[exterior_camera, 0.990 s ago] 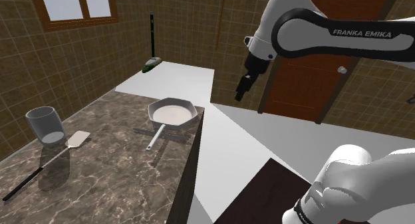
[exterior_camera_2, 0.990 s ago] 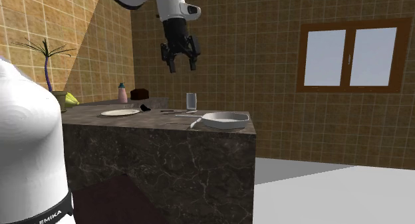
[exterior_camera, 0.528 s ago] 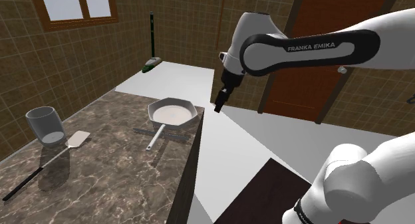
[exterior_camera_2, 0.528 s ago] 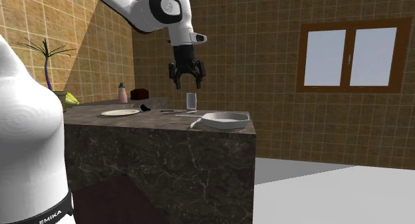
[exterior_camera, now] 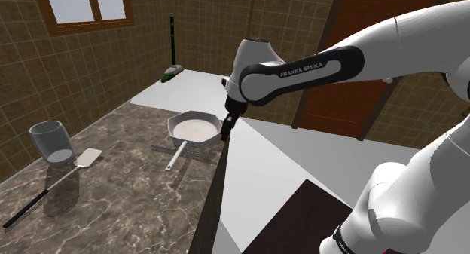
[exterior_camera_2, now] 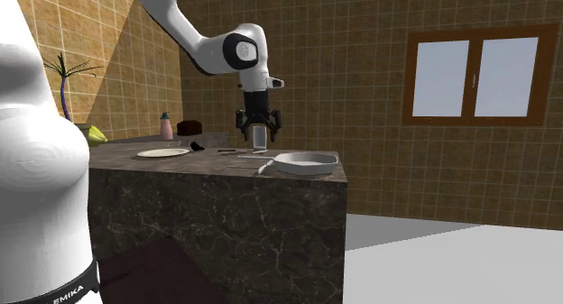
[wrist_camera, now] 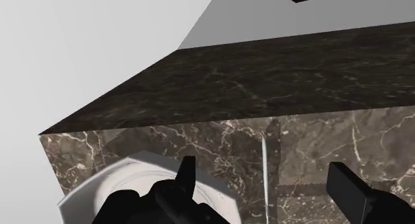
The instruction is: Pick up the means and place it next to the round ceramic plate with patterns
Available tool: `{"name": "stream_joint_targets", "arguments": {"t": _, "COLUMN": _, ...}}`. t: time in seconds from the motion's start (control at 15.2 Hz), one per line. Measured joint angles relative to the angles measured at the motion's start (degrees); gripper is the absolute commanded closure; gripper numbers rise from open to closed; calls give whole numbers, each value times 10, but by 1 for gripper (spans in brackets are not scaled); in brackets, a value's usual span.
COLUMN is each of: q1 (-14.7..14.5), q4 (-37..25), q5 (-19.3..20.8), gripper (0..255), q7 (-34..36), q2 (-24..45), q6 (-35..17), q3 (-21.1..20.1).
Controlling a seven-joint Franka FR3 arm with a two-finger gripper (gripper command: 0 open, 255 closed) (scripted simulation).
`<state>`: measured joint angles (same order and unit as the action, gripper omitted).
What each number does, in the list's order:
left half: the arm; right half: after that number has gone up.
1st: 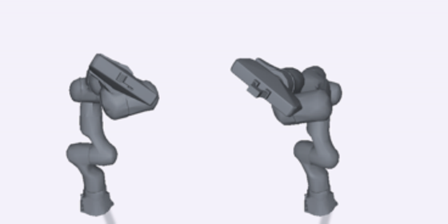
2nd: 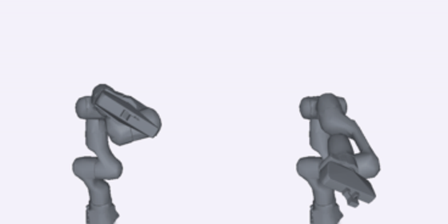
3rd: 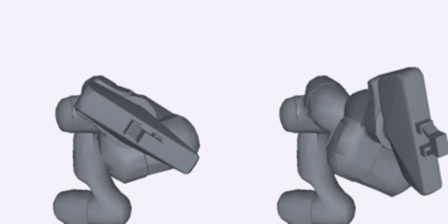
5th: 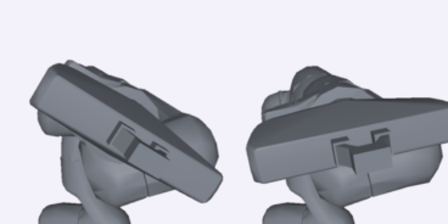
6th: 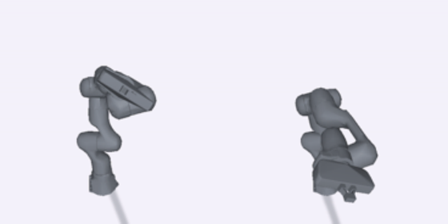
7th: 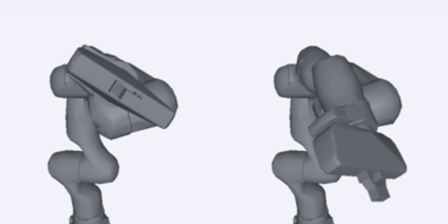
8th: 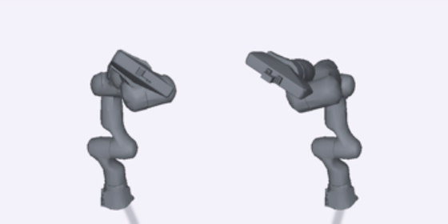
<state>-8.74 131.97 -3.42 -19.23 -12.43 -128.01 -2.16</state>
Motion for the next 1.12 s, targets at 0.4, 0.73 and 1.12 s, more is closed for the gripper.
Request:
{"name": "stream_joint_targets", "arguments": {"t": 0.4, "q1": -21, "q4": -48, "q5": -13, "gripper": 0, "q7": -33, "q2": 118, "q6": -61, "q3": -16}}
{"name": "stream_joint_targets", "arguments": {"t": 0.73, "q1": -25, "q4": -55, "q5": -15, "gripper": 0, "q7": -40, "q2": 160, "q6": -95, "q3": -20}}
{"name": "stream_joint_targets", "arguments": {"t": 1.12, "q1": -27, "q4": -52, "q5": -15, "gripper": 0, "q7": -39, "q2": 185, "q6": -123, "q3": -21}}
